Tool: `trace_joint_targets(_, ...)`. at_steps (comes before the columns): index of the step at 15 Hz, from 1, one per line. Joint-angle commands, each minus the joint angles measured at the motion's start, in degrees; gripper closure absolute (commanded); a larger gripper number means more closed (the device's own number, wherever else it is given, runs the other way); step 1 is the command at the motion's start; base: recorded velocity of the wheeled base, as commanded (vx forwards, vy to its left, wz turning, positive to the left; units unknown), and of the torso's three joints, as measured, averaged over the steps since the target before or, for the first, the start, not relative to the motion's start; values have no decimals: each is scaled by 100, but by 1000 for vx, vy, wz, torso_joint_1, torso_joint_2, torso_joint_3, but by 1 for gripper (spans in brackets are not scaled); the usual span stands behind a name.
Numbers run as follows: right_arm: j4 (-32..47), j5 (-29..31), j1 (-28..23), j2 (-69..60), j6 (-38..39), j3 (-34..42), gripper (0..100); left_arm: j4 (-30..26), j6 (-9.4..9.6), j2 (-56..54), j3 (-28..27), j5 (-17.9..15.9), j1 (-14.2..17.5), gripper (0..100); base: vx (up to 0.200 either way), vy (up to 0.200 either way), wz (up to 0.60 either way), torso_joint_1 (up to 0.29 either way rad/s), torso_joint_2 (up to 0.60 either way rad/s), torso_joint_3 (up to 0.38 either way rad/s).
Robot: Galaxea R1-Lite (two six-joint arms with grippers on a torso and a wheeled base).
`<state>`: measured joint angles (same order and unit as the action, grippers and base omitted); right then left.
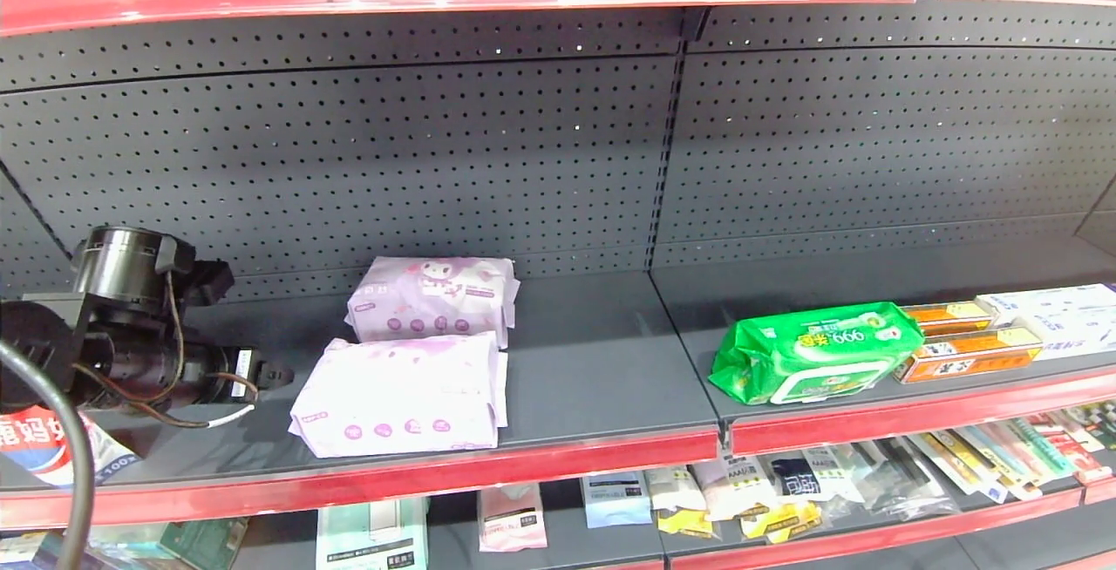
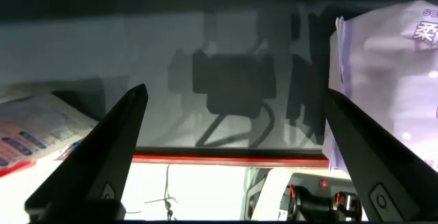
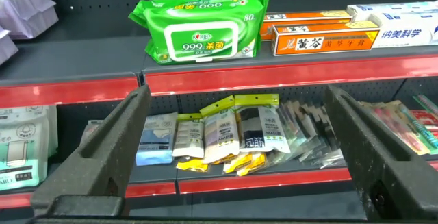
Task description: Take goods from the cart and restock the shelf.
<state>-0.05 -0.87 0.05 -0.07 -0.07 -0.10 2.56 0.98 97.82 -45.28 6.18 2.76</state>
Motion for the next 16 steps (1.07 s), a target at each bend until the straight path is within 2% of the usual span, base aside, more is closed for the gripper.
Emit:
trace_joint_targets(1, -4, -1, 4, 7, -1, 1, 0, -1, -1, 62, -25, -3, -3, 0, 0, 0, 0, 0, 0, 0)
trace_joint_targets(16, -4, -1, -5, 7, -1, 1, 0, -36, -18, 291, -139, -12, -328, 0, 0, 0, 0, 0, 0, 0)
